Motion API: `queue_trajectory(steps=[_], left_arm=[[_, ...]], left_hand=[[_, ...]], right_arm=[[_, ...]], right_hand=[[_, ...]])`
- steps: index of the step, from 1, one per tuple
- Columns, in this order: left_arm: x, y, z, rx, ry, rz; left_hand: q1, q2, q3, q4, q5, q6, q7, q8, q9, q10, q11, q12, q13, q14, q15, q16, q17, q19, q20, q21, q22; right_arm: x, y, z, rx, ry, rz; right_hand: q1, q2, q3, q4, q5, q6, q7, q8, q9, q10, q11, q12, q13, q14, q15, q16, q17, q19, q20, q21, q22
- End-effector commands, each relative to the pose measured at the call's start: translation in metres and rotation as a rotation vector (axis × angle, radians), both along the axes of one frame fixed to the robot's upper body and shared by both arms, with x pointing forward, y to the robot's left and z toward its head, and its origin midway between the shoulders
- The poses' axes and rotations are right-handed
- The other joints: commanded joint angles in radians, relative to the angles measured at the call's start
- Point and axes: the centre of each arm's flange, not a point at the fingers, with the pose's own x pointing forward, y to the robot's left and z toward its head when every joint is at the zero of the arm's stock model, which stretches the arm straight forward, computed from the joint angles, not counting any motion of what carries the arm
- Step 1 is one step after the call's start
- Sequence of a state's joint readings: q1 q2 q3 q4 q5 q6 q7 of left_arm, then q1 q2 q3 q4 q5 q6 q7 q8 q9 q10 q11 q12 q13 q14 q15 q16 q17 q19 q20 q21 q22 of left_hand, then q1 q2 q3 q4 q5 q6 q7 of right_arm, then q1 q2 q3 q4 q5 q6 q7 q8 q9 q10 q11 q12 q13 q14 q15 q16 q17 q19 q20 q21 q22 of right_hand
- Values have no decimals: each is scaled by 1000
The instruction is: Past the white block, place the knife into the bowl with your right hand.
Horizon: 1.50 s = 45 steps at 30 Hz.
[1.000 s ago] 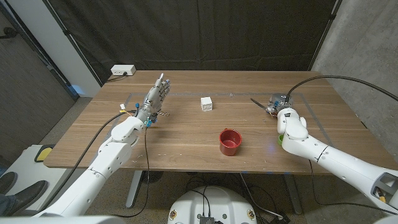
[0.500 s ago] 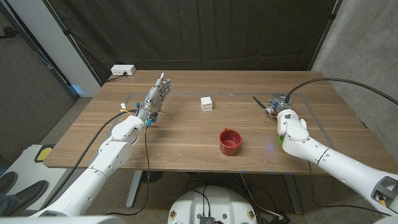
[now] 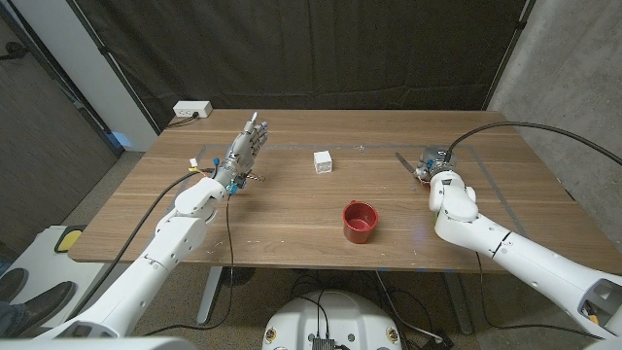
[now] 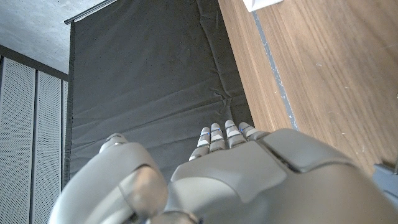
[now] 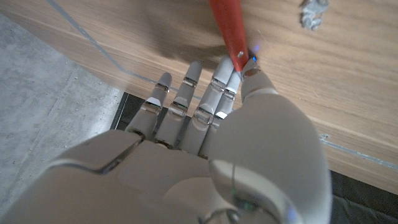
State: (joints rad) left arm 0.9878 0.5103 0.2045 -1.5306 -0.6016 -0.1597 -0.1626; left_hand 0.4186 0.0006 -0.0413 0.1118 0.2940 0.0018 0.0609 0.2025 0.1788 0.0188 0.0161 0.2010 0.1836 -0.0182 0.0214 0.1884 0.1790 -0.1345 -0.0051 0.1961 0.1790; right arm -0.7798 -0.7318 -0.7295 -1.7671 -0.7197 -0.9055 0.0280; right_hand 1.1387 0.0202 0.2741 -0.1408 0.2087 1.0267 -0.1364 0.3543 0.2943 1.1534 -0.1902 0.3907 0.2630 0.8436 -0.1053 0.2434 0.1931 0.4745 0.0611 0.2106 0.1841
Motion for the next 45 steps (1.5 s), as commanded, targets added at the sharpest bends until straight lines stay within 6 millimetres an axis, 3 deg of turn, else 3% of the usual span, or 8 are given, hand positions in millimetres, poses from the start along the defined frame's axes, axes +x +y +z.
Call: queue_trajectory(steps=[1, 17, 26, 34, 45], left_arm=[[6, 0, 4, 12, 4, -15], [8, 3, 13, 32, 5, -19], [11, 4, 27, 58, -13, -26], [20, 0, 33, 72, -13, -49], [22, -5, 44, 94, -30, -63]], left_hand=[[0, 5, -4, 3, -5, 2, -1, -5, 5, 2, -3, 2, 4, -3, -6, 0, 2, -11, 1, -2, 4], [0, 7, -6, 3, -6, 4, 0, -5, 5, 2, -3, 2, 4, -1, -6, 0, 2, -12, 1, -1, 5], [0, 8, -7, 3, -6, 3, 0, -6, 5, 2, -1, 1, 4, -2, -7, 0, 2, -13, 0, 0, 5], [1, 9, -8, 2, -6, 3, 1, -6, 5, 2, -2, 1, 4, -2, -6, 0, 2, -14, -1, 0, 5], [2, 10, -10, 2, -7, 4, 2, -6, 5, 3, -2, 1, 4, -3, -6, 0, 2, -14, -2, 1, 5]], right_arm=[[-25, 4, 21, 72, -141, -2], [-55, 11, 17, 327, -260, 189], [-84, 22, 9, 438, -354, 316], [-112, 32, -4, 494, -457, 371], [-135, 45, -28, 558, -507, 423]], right_hand=[[5, 17, -5, 6, 8, 85, -80, 0, 0, 31, -20, 1, 4, -5, -107, -13, -2, 4, 11, -2, 2], [15, 22, -15, 7, 8, 80, -80, -1, 3, 25, -19, 3, 14, 1, -119, -12, 7, 2, -6, -4, 2], [18, 24, -21, 8, 8, 79, -79, -3, 2, 22, -19, 3, 18, -4, -114, -14, 10, -11, -16, -8, 2], [19, 26, -26, 11, 9, 79, -80, -5, 0, 23, -19, 5, 21, -11, -114, -19, 10, -18, -16, -10, 2], [19, 29, -32, 14, 9, 80, -80, -7, -4, 21, -19, 5, 25, -17, -113, -23, 12, -25, -14, -11, 3]])
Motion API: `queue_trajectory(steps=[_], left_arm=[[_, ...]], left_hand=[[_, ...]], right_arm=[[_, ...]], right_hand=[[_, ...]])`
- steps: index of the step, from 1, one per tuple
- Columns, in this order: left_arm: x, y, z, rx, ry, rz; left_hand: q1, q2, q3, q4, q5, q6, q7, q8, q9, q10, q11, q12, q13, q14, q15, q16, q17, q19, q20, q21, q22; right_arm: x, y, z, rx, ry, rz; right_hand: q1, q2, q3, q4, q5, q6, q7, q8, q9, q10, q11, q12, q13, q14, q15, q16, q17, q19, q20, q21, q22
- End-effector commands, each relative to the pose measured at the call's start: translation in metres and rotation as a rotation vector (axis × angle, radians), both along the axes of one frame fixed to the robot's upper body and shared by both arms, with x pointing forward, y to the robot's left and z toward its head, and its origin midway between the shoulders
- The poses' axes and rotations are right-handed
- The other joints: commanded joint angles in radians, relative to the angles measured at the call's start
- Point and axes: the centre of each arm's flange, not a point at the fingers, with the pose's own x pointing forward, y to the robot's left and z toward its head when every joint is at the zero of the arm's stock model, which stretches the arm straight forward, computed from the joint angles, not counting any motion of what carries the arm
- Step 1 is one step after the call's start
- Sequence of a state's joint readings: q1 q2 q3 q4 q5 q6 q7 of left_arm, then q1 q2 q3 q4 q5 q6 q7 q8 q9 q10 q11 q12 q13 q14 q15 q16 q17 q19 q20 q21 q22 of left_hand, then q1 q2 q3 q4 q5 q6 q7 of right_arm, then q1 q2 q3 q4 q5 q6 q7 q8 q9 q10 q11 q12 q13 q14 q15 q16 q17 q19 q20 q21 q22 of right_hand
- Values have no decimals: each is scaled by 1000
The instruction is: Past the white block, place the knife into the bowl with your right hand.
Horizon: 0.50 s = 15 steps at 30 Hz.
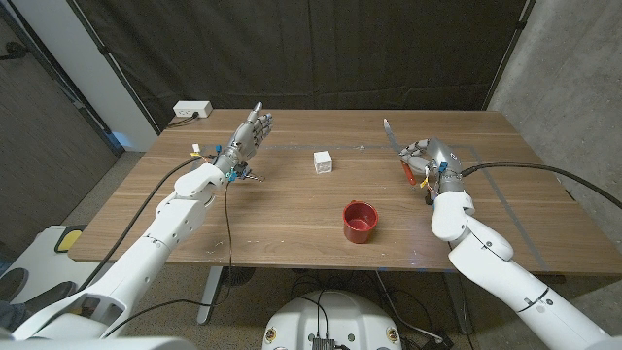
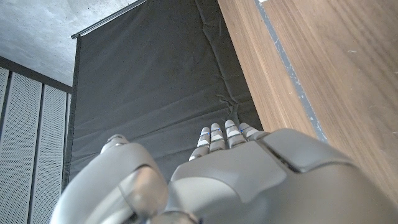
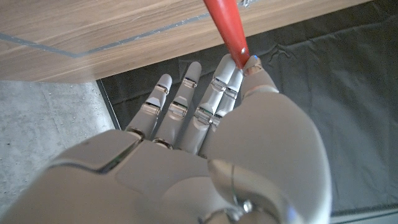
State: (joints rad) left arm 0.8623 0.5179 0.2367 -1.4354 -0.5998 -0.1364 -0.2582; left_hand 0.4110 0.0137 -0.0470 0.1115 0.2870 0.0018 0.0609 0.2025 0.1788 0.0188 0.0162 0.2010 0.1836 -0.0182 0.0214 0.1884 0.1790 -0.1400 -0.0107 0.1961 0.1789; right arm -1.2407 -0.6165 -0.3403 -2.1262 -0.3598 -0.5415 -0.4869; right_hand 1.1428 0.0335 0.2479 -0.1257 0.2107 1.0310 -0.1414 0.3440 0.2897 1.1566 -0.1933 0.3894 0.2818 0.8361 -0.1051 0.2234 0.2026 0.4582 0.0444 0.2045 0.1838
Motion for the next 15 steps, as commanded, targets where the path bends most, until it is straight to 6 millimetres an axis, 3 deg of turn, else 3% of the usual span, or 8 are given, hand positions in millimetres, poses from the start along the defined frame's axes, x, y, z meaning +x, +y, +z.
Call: queue_trajectory(steps=[1, 15], left_arm=[[3, -5, 11, 25, -15, -17], [1, -1, 6, 27, -1, -20]], left_hand=[[9, -3, -4, 2, 0, 4, 2, -6, 5, 3, -2, 1, 4, -3, -7, 0, 2, -9, 4, 1, 5], [11, -1, -6, 2, 0, 5, 1, -6, 5, 2, -1, 1, 4, -2, -5, 0, 2, -10, 4, 2, 5]], right_arm=[[-30, 13, -21, 88, -82, 66], [-45, 39, -36, 113, -129, 141]], right_hand=[[15, 16, -7, -1, 7, 76, -75, 3, 1, 18, -16, 6, 7, -9, -114, -3, 3, -8, 4, -5, 3], [15, 19, -15, 3, 7, 81, -76, 2, -4, 14, -16, 5, 10, -12, -111, -6, 3, -15, 9, -5, 4]])
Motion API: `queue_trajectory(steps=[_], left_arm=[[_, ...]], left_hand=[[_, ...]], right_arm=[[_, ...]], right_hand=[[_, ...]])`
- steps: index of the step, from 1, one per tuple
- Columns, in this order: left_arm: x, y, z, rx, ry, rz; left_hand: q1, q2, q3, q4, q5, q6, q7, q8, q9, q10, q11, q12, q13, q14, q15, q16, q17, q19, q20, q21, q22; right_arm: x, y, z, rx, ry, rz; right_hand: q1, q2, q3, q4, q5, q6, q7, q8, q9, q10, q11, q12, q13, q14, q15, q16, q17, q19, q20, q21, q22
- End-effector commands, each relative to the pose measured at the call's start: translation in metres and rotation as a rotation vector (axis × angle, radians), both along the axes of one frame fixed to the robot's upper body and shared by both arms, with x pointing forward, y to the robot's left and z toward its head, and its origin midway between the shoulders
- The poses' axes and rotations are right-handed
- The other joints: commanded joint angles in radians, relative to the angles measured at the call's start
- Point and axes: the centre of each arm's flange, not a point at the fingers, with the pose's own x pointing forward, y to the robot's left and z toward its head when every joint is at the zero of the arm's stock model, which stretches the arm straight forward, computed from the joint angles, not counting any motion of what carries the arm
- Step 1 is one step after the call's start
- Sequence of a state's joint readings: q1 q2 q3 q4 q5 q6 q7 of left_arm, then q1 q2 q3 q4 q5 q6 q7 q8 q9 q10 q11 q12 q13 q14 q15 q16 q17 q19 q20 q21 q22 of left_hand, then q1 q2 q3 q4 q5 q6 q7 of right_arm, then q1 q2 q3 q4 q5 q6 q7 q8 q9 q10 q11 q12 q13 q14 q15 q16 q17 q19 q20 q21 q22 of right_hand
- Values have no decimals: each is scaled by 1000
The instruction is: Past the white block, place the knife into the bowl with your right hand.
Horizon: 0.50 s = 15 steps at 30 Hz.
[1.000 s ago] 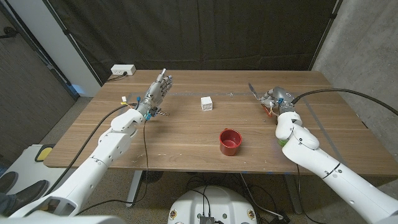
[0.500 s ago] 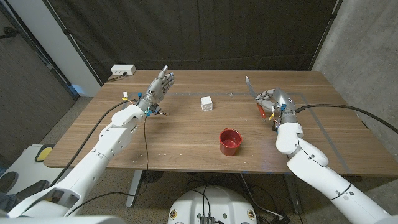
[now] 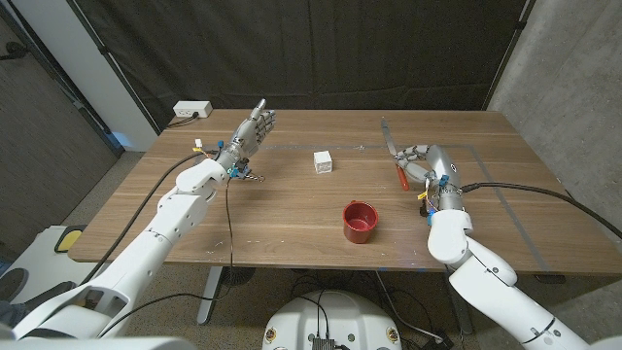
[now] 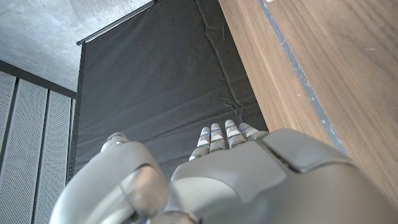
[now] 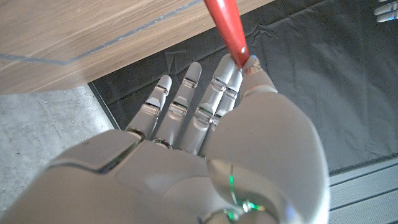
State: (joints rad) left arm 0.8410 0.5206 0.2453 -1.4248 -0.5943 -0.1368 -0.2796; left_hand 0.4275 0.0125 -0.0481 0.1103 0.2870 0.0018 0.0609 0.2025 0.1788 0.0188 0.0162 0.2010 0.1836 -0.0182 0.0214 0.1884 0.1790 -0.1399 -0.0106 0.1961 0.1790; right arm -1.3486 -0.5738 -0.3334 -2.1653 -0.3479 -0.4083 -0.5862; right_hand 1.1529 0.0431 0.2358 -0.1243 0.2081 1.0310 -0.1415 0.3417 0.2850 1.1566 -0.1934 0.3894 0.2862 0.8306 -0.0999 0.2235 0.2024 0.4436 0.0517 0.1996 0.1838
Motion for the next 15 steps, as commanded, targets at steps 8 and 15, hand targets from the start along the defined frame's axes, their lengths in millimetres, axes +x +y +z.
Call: queue_trajectory(steps=[8, 15], left_arm=[[2, 0, 0, 12, 10, -22], [2, -3, 3, 10, -2, -45]], left_hand=[[-5, 2, -6, 3, 0, 4, 2, -6, 5, 4, -2, 1, 4, -2, -6, 0, 2, -10, 3, 2, 5], [-5, 3, -7, 3, -1, 7, 2, -6, 5, 6, -1, 2, 4, -1, -5, 1, 2, -10, 4, 2, 5]], right_arm=[[-32, 34, -22, 44, -87, 86], [-38, 50, -31, 70, -99, 131]], right_hand=[[7, 11, -6, 2, 9, 83, -76, 3, -2, 13, -16, 5, 7, -6, -118, -7, 4, -1, 2, 1, 4], [8, 14, -8, 4, 10, 85, -76, 2, -4, 13, -16, 4, 8, -4, -118, -7, 4, 0, 3, 3, 4]])
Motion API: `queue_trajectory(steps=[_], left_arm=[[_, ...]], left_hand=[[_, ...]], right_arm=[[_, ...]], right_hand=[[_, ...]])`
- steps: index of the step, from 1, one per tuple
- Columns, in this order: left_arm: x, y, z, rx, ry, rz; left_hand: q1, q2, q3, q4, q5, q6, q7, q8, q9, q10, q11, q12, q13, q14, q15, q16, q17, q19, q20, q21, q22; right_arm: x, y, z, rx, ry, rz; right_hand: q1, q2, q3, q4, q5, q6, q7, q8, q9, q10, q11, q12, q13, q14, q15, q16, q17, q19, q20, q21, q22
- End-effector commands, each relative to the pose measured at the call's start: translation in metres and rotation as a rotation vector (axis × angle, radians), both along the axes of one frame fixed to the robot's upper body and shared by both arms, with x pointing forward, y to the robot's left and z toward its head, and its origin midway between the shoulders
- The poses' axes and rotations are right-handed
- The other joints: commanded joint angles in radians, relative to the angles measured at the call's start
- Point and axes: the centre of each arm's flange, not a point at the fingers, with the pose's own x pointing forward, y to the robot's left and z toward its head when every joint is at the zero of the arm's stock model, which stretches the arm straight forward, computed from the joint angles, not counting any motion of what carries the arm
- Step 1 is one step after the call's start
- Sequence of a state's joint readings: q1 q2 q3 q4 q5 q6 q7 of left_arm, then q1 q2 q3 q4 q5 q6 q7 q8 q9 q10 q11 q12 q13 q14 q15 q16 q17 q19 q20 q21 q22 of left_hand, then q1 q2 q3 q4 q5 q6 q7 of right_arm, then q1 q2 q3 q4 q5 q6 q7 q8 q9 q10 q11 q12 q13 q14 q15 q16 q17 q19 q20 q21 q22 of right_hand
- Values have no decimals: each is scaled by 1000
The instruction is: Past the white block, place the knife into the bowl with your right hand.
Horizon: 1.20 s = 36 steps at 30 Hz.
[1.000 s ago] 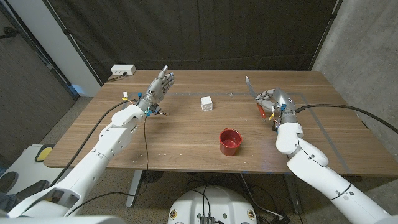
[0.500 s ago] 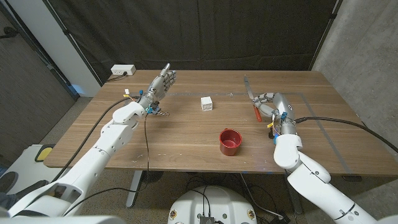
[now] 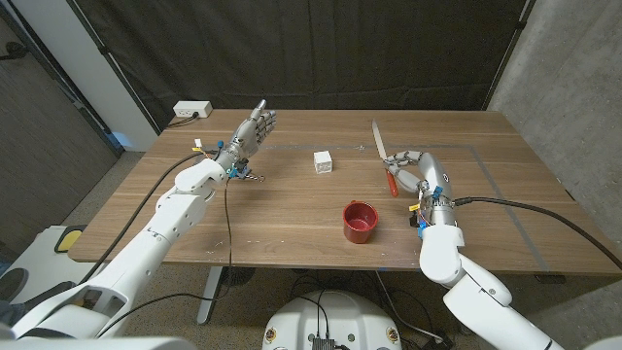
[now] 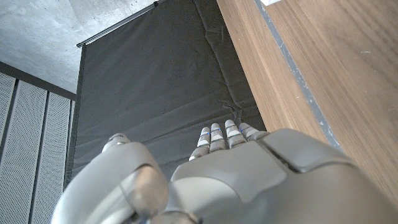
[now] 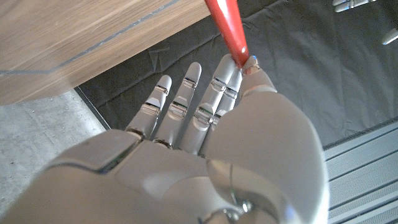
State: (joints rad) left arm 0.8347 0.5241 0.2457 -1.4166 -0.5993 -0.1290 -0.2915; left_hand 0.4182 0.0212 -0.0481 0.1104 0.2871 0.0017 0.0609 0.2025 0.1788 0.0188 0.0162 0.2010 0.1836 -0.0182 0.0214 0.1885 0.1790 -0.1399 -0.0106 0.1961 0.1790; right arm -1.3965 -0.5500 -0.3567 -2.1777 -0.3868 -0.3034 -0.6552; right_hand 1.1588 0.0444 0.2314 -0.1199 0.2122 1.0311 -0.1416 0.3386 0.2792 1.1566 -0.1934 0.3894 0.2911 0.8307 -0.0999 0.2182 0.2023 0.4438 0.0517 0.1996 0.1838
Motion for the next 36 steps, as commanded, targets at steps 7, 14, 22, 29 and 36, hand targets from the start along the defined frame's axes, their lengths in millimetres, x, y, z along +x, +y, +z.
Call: queue_trajectory(steps=[7, 14, 22, 29, 36], left_arm=[[-5, -8, 3, 25, -17, -51], [-4, -8, 5, 34, -5, -57], [-4, -14, 15, 64, -17, -68], [0, -19, 18, 75, -18, -81], [1, -19, 18, 78, -16, -83]], left_hand=[[2, -3, -9, 5, -1, 8, 1, -6, 6, 4, -2, 1, 4, 0, -4, 1, 2, -11, 4, 3, 5], [0, -2, -11, 6, -1, 8, 1, -6, 6, 7, -1, 2, 4, 1, -5, 1, 2, -12, 5, 3, 5], [-2, 0, -14, 7, -2, 7, 0, -7, 6, 6, -2, 1, 4, 0, -6, 1, 2, -12, 6, 3, 5], [-3, 2, -15, 8, -2, 8, 1, -6, 6, 6, -1, 1, 4, 0, -6, 1, 2, -13, 6, 4, 5], [-4, 3, -17, 9, -2, 8, 0, -7, 6, 6, -1, 1, 4, 0, -7, 0, 2, -13, 6, 4, 5]], right_arm=[[-21, 47, -33, 48, -18, 150], [-18, 61, -45, 29, -30, 160], [-21, 68, -56, 63, -45, 155], [-23, 73, -63, 73, -64, 139], [-23, 77, -72, 97, -73, 131]], right_hand=[[3, 15, -6, 0, 6, 85, -75, 4, -1, 4, -16, -5, -4, -2, -116, -2, 4, 0, 3, 4, 5], [4, 16, -8, 1, 5, 85, -76, 3, -3, 3, -16, -7, -7, 0, -116, -1, 5, 1, 2, 5, 5], [4, 17, -11, 2, 5, 85, -76, 3, -5, -1, -16, -12, -11, 1, -115, -3, 4, 1, 4, 6, 6], [4, 17, -13, 3, 5, 86, -76, 3, -5, -3, -16, -16, -13, 1, -113, -5, 3, 3, 6, 8, 6], [3, 20, -14, 5, 5, 85, -77, 2, -6, -6, -16, -18, -15, 2, -112, -7, 2, 5, 8, 9, 7]])
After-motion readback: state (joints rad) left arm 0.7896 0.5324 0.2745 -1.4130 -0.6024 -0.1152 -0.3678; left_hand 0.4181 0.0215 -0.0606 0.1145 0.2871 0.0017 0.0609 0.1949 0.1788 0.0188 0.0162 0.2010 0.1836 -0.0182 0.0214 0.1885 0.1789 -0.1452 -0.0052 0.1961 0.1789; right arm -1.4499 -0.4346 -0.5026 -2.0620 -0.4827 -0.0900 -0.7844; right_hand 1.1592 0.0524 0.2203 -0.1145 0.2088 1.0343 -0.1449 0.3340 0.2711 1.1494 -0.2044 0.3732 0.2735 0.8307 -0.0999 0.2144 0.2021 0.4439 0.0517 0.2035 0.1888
